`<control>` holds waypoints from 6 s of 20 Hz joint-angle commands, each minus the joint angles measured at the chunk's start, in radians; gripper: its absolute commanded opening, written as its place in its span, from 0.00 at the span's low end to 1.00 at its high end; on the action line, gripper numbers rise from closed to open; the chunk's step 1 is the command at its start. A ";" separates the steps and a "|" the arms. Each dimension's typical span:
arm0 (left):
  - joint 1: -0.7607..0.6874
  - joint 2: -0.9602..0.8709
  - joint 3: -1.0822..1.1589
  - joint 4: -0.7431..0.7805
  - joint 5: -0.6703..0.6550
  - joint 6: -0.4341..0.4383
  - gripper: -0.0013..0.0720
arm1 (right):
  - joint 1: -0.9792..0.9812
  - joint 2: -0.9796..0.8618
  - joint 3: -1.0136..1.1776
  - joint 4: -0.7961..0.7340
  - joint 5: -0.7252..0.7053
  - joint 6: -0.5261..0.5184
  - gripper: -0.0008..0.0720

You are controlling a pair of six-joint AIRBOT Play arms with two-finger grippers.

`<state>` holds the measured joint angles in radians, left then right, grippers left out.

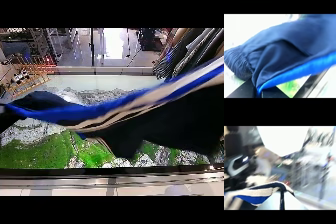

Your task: Fold the clothes and pants, and hang the long-sleeved shirts on hangers.

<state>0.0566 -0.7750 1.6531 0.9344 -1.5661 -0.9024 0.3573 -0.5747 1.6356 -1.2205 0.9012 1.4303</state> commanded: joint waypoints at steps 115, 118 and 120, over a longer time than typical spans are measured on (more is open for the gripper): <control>0.182 -0.941 -0.241 0.165 0.013 -0.246 0.04 | 0.145 -0.702 -0.805 0.384 0.618 -0.220 0.02; 0.182 -0.942 -0.241 0.165 0.043 -0.246 0.06 | 0.262 -0.723 -0.839 0.406 0.626 -0.252 0.67; 0.188 -0.942 -0.237 0.165 0.051 -0.251 0.06 | 0.248 -0.707 -0.836 0.397 0.682 -0.265 0.78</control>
<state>0.2405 -1.7138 1.4124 1.0794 -1.5291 -1.1484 0.5571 -1.2881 0.8345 -0.8402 1.5494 1.1889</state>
